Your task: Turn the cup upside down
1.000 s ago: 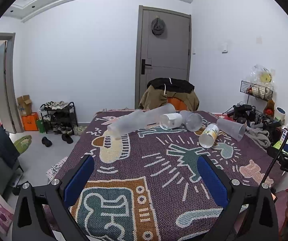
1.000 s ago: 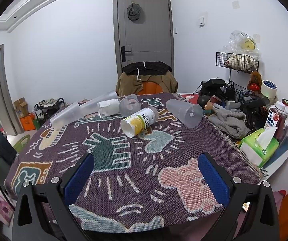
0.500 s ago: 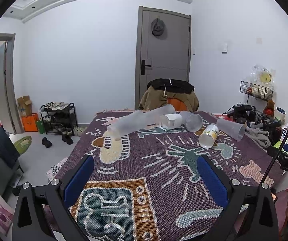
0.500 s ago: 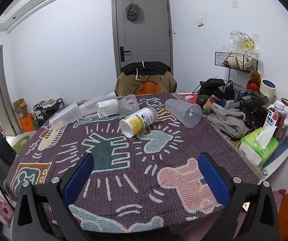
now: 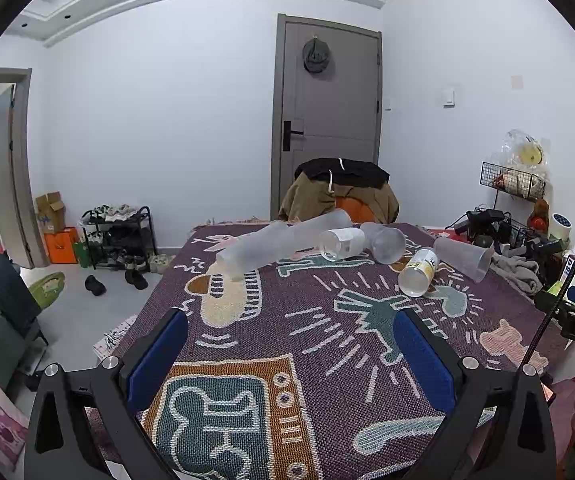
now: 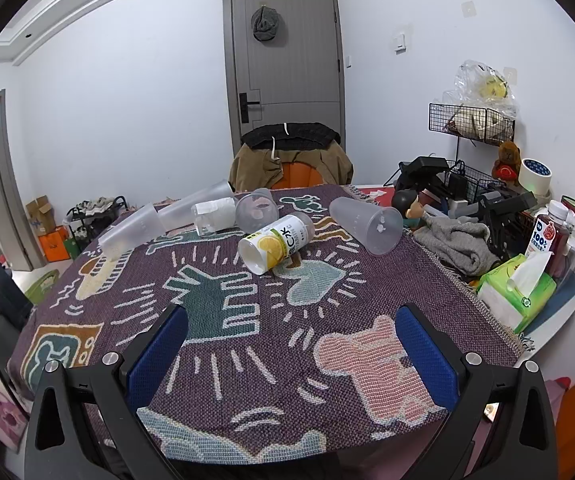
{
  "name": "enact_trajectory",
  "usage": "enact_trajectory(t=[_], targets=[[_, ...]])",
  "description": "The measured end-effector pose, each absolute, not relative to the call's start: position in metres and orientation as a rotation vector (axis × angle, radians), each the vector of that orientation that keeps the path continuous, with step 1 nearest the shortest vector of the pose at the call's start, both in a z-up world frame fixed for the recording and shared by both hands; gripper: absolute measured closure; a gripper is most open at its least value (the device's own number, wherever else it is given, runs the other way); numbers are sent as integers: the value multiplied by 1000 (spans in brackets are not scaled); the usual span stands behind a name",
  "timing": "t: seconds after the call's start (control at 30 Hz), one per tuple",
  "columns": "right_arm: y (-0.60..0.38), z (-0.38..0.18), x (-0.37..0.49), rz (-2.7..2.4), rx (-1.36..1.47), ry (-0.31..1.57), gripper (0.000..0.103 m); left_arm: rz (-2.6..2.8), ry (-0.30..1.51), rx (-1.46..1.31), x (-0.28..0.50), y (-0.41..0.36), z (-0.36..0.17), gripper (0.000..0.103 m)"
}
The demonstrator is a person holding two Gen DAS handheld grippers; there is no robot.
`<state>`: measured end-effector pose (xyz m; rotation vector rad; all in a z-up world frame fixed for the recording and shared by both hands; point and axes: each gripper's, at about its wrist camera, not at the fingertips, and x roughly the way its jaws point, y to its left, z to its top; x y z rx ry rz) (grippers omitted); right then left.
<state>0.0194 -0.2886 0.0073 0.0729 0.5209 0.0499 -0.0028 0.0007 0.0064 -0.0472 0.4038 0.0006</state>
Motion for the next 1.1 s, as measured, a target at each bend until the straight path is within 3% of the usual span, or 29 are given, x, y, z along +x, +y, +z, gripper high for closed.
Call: enact_trajectory(t=[1.1], targets=[[-294,18,47,103,137,568,0,12,400,-41,5,9,7,0]])
